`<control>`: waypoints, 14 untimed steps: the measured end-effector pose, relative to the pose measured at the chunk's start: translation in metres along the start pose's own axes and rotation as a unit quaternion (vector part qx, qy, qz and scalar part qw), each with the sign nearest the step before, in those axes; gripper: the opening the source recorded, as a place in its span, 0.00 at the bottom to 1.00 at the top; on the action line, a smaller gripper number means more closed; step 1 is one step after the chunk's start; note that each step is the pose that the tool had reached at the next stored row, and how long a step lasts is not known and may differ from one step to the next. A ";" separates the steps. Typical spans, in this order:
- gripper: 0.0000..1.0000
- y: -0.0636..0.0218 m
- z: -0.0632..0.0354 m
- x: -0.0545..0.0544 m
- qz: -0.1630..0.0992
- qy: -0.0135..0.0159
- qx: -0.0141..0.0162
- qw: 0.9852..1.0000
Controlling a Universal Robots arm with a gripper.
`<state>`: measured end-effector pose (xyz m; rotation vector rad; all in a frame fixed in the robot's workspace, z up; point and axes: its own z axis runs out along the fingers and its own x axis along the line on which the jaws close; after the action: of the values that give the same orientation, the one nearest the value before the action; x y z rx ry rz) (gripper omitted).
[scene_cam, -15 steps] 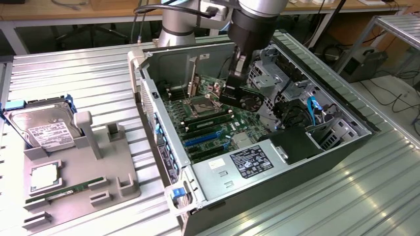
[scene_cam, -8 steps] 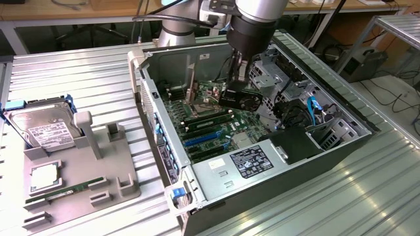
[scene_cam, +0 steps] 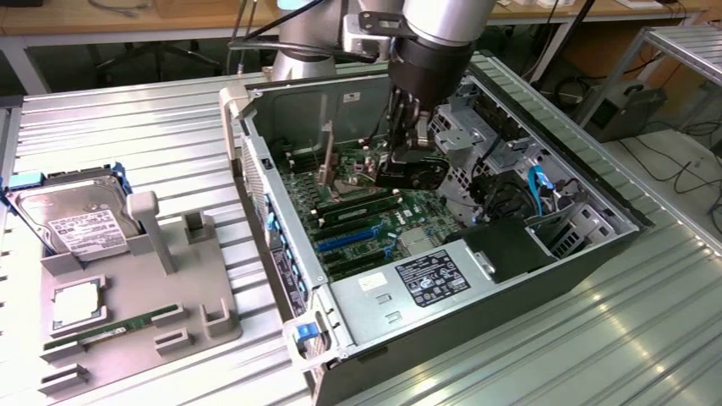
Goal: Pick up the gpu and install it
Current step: 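Insert the gpu into the slot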
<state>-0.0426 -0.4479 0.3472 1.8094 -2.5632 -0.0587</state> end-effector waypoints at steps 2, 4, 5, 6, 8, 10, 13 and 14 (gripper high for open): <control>0.26 -0.0001 0.0014 0.000 -0.018 0.001 0.000 1.000; 0.26 -0.0001 0.0029 0.000 -0.037 0.001 -0.001 0.999; 0.26 -0.0001 0.0035 0.000 -0.047 0.002 -0.001 0.999; 0.26 -0.0001 0.0042 0.000 -0.057 0.002 -0.001 0.998; 0.26 -0.0002 0.0064 0.000 -0.091 0.003 -0.002 0.996; 0.26 -0.0002 0.0075 0.000 -0.111 0.004 -0.002 0.994; 0.26 -0.0003 0.0093 0.000 -0.137 0.004 -0.003 0.991; 0.26 0.0000 0.0101 0.000 -0.142 0.005 -0.003 0.990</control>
<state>-0.0430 -0.4479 0.3370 2.1508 -2.2771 -0.0572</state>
